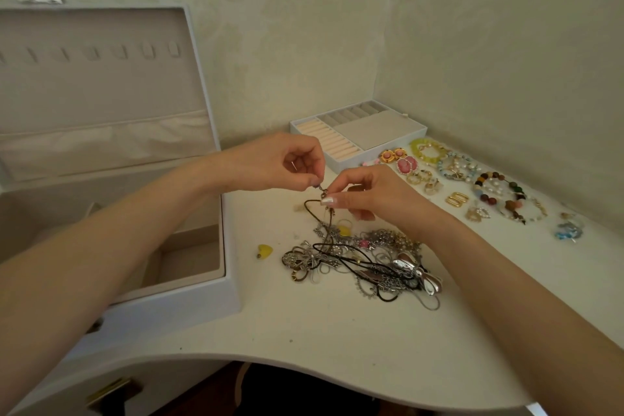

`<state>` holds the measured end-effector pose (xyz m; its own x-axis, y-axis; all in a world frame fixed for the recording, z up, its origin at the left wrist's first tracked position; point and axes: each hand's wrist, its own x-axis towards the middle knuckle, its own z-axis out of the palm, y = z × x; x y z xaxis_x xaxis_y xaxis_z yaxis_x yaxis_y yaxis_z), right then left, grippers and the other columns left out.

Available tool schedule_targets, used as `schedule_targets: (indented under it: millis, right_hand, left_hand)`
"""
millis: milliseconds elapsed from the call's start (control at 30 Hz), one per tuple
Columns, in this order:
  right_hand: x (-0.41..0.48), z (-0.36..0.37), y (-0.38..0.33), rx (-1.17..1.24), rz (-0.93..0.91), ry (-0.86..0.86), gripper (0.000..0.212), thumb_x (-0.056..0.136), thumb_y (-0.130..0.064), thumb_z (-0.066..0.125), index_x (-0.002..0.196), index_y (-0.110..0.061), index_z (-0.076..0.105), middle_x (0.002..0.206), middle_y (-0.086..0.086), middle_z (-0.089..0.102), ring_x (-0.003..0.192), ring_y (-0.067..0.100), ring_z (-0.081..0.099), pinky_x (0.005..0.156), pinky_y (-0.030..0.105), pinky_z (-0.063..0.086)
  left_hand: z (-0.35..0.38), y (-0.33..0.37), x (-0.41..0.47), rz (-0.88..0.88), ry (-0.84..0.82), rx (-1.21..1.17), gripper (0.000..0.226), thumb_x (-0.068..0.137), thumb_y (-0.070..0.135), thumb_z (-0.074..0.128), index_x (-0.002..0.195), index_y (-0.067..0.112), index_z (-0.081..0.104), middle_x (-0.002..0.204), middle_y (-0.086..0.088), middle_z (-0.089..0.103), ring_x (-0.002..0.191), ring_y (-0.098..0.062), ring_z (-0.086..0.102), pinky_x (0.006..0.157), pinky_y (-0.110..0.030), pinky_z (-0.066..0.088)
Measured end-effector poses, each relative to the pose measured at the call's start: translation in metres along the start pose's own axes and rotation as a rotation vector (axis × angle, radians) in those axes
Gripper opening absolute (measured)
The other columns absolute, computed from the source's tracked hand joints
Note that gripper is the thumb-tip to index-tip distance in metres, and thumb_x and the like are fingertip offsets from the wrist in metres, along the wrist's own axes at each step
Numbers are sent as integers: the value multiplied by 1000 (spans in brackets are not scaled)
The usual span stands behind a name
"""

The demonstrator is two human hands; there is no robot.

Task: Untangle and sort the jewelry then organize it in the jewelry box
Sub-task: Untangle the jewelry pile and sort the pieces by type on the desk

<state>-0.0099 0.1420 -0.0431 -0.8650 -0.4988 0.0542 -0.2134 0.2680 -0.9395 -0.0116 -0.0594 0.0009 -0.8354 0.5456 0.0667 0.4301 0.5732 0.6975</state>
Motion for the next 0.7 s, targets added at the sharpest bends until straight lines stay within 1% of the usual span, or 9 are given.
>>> schedule_targets:
  millis: [67,100,167,200,233,300,433,600,700]
  right_hand:
    - [1,-1,0,19,-13,9,9,79,-12,74,83,-5,69,55,-8,63,48,9,52,48,20,41]
    - [1,0,0,33,-21,10,10,79,-10,73,84,-3,68,61,-1,66,50,10,56,48,21,44]
    - [1,0,-1,66,-39,15,9,80,-4,71,84,2,66,77,21,68,52,13,61,48,22,49]
    - [2,1,-1,82,-48,20,7,81,-1,70,83,3,65,82,28,67,52,13,62,48,22,52]
    - [2,1,-1,95,-57,27,5,81,1,69,82,2,64,82,30,66,53,13,63,49,23,54]
    - [4,2,1,114,-70,37,6,80,3,68,80,1,63,75,24,66,52,14,64,52,25,56]
    - [5,3,2,118,-96,49,9,79,6,69,77,0,62,64,10,67,51,16,65,52,26,57]
    - [5,4,1,107,-119,47,12,80,6,68,78,-3,61,65,9,68,52,17,66,52,26,57]
    - [4,5,2,89,-111,44,11,80,6,68,79,-3,62,63,6,68,53,17,66,54,26,57]
  left_hand:
    - [-1,0,0,-8,-17,47,10,84,6,66,88,15,67,81,6,65,73,-6,57,75,-34,51]
    - [-1,0,0,-12,-21,62,10,84,7,66,88,16,67,80,6,66,71,-4,56,75,-34,51]
    - [-2,0,0,-21,-26,83,10,83,8,67,85,18,68,77,11,65,70,-4,56,76,-35,51]
    - [-2,-1,0,-28,-33,90,10,83,9,68,84,19,67,74,14,64,70,-3,56,76,-35,51]
    - [-2,-1,0,-35,-45,98,11,82,9,69,84,20,67,72,16,64,69,-3,57,76,-35,51]
    - [-1,-1,-1,-43,-68,120,11,81,12,70,83,22,67,72,17,63,69,-3,58,77,-34,51]
    - [3,0,-1,-13,-73,196,11,80,10,70,83,20,64,73,11,63,69,-3,58,75,-31,51]
    - [11,4,0,70,-10,285,13,75,2,69,78,11,60,66,11,55,63,-4,51,60,-16,41]
    - [13,2,1,89,-21,326,12,75,3,70,79,10,60,67,13,54,66,-2,50,59,-10,38]
